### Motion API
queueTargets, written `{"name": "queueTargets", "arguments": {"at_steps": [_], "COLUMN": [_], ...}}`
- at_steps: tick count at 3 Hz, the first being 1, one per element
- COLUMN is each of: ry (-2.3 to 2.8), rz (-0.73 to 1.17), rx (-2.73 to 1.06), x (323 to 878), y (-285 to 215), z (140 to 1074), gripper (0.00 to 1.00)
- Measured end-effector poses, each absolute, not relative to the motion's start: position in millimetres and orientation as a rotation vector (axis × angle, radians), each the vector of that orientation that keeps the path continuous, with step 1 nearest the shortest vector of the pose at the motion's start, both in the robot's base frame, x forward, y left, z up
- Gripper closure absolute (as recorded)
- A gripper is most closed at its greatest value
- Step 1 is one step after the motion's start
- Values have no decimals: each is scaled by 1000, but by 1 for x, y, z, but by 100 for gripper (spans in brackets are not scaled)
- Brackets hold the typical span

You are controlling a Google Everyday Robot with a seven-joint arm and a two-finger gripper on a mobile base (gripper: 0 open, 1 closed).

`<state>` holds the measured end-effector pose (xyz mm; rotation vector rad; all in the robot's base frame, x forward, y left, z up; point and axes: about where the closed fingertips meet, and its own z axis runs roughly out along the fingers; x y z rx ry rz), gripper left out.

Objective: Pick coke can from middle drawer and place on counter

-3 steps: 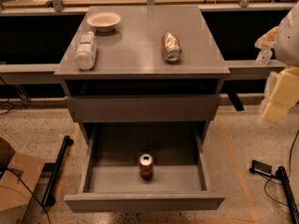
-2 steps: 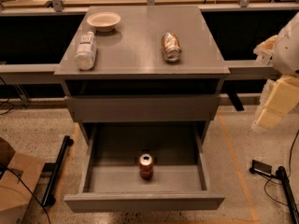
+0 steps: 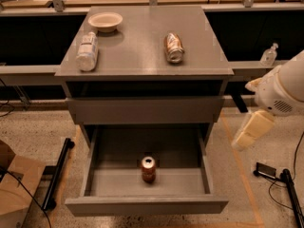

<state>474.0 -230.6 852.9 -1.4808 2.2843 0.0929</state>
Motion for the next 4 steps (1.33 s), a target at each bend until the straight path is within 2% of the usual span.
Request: {"name": "queueTargets", "arguments": {"at_steps": [2,3,4], "ry": [2310,2298,2246], "rz": [177,417,536], "rx": [-1416,-1237,-1127], "x": [480,473,469], "y": [-230,-205,-169], "z": [826,762,710], "gripper": [0,0,0]}}
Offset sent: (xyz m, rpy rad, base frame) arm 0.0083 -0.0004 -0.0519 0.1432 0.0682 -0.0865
